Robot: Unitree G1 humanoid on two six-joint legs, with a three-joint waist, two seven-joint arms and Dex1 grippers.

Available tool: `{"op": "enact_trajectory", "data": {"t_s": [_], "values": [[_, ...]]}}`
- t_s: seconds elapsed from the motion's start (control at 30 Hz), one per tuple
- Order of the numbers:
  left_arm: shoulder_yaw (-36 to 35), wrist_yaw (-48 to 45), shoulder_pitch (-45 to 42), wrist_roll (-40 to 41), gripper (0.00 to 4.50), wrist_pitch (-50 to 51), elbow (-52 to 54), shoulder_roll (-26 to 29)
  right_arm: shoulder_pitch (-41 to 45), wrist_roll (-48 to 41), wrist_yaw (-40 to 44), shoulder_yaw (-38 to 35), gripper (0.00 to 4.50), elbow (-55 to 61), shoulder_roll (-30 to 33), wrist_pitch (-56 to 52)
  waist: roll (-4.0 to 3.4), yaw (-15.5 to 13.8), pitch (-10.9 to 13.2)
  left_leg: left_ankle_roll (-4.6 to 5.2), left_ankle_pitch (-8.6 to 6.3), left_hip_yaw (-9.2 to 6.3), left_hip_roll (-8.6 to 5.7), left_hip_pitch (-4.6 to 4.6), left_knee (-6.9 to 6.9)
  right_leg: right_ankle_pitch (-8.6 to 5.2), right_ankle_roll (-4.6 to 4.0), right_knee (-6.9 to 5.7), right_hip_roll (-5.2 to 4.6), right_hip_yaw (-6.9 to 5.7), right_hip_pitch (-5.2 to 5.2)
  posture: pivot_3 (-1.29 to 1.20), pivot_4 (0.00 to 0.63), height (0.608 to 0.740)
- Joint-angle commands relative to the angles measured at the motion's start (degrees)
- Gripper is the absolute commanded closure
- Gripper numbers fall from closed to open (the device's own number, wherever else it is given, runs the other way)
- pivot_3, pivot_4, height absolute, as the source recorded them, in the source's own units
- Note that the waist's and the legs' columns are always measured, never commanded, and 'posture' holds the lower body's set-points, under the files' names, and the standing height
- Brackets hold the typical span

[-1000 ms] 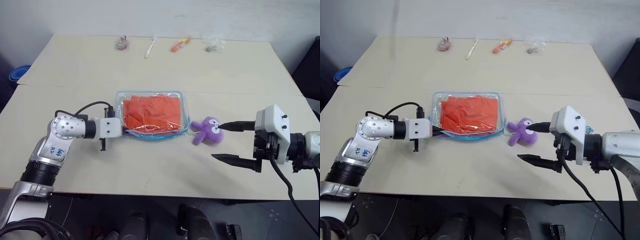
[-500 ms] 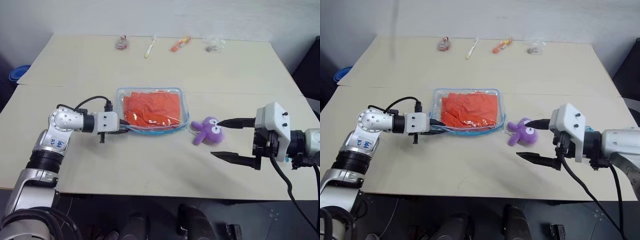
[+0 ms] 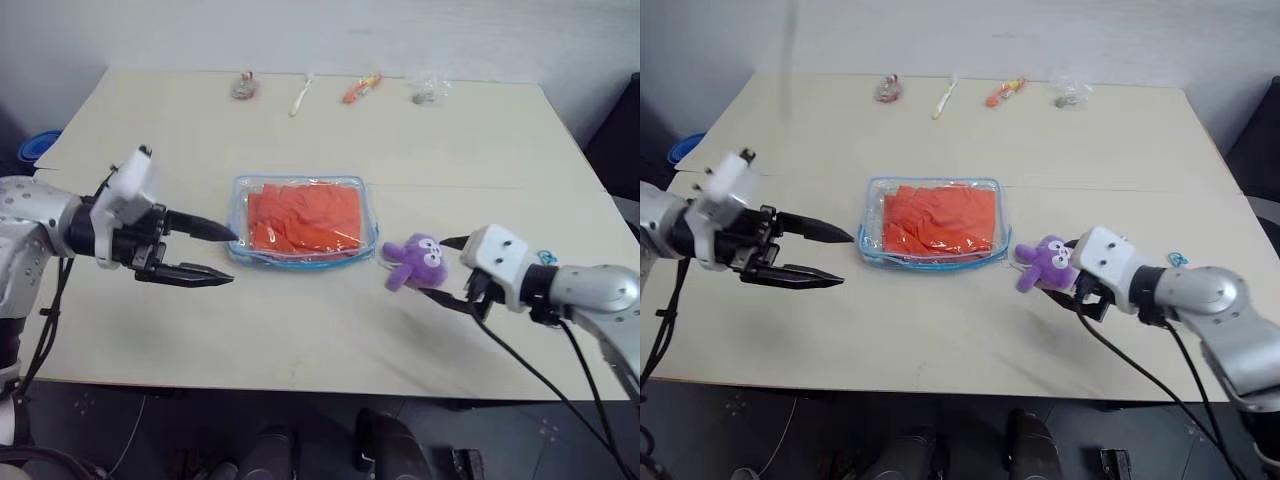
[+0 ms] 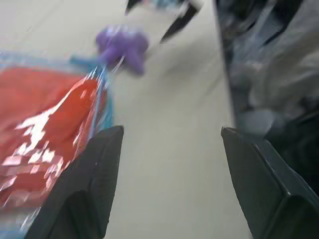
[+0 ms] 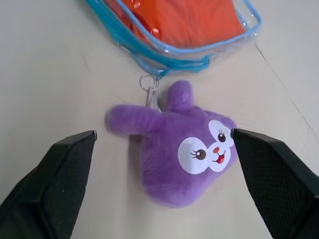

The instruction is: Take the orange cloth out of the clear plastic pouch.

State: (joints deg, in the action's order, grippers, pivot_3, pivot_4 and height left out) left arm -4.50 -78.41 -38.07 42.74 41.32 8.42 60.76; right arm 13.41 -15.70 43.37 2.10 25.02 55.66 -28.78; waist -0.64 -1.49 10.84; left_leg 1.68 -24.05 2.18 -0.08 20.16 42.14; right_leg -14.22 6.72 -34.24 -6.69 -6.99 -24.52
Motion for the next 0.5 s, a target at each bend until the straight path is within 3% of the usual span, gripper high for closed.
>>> {"op": "enact_trajectory", "data": {"t_s": [0.03,0.23,0.37,0.5], "values": [[-1.5,3.3,-3.4,5.1,1.18,6.1,3.2,-1.7,2.2,7.7,-2.1,4.0,0.00,-3.9,-1.9,5.6,0.00,0.2,0.0,0.00,0.00,0.00,-0.06,-0.02,0.01,0.00,0.00,-0.01,0.01,0.03,0.01,0.00,0.150,0.740],[0.0,4.2,-4.4,3.1,1.18,4.6,5.5,-3.3,5.5,16.5,-3.5,9.1,0.00,-12.1,-4.9,10.5,-0.01,1.2,0.0,-0.04,0.01,0.07,-0.11,-0.04,-0.11,-0.01,-0.02,-0.04,0.13,0.13,-0.13,0.00,0.150,0.740],[0.3,4.7,-3.9,2.1,1.16,3.7,5.9,-3.8,5.2,17.6,-2.7,9.1,0.91,-14.8,-6.7,13.2,0.00,1.6,0.0,-0.04,0.02,0.07,-0.10,-0.04,-0.12,-0.01,-0.02,-0.01,0.11,0.12,-0.11,0.00,0.150,0.740],[0.3,5.2,-3.2,1.2,1.16,2.9,5.9,-3.9,4.7,17.6,-1.8,8.2,2.33,-14.4,-7.7,13.7,-0.01,1.6,0.0,-0.05,0.02,0.04,-0.08,-0.05,-0.12,-0.01,-0.02,-0.02,0.12,0.14,-0.11,0.00,0.150,0.740]]}}
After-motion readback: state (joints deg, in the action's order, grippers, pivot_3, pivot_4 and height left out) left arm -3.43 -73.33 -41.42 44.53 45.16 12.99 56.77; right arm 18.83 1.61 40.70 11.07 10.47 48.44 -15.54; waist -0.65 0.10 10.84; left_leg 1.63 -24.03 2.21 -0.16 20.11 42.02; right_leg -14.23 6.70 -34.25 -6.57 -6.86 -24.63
